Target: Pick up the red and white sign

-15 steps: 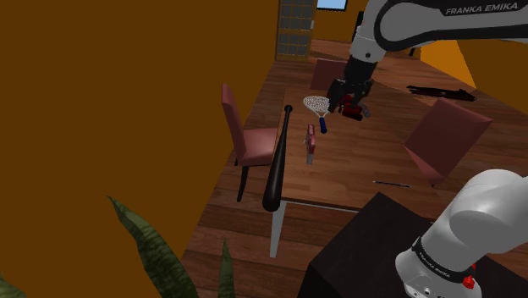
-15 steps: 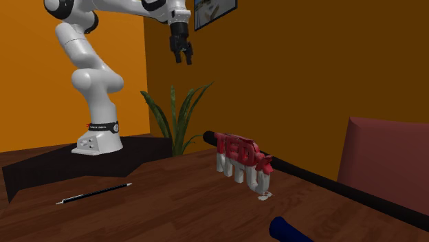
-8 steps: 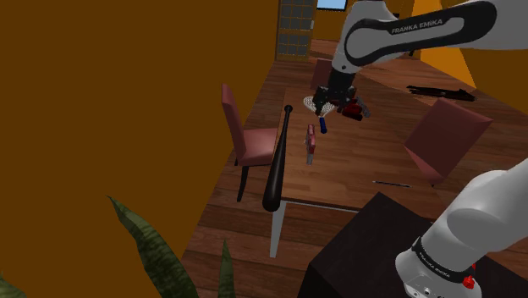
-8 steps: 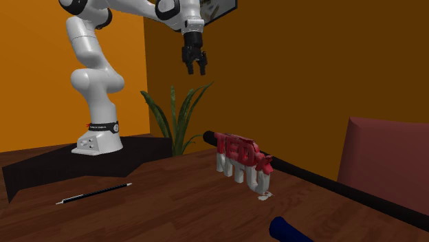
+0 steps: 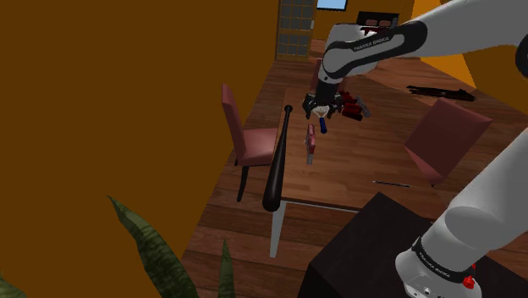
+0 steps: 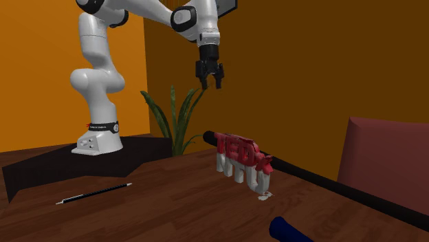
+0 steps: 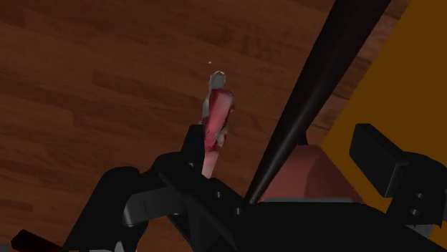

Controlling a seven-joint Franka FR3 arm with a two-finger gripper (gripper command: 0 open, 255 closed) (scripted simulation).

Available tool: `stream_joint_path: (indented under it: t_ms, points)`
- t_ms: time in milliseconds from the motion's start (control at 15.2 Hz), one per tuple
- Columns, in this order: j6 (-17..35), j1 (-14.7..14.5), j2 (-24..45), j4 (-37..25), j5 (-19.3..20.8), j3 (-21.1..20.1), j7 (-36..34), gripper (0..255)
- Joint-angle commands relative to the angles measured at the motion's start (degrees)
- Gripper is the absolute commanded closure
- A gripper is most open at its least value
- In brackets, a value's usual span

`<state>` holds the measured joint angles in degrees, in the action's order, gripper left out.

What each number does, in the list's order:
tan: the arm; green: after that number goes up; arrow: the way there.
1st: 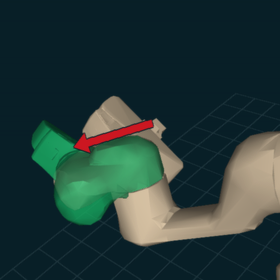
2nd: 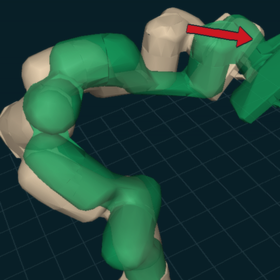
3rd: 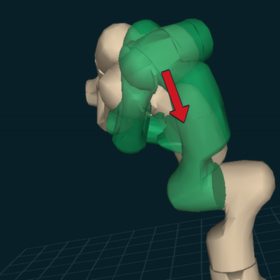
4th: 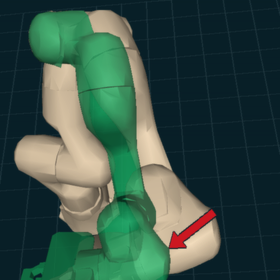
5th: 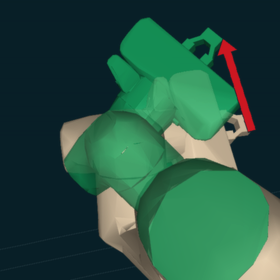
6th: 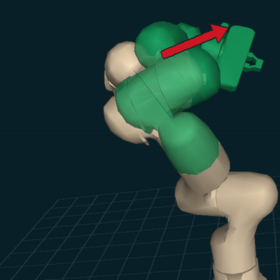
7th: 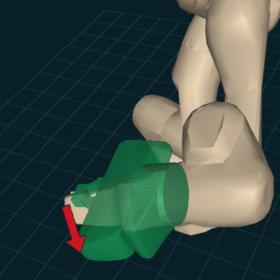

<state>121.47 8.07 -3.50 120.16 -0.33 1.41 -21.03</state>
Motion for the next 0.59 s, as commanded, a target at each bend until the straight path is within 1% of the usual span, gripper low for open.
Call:
stream_joint_path:
  t_ms: [0, 528]
  points:
    - [1.38, 0.7, 4.41, -2.71, 0.02, 0.66, -0.87, 0]
    - [3.85, 3.13, 20.36, -14.69, -0.93, 3.04, -4.39, 0]
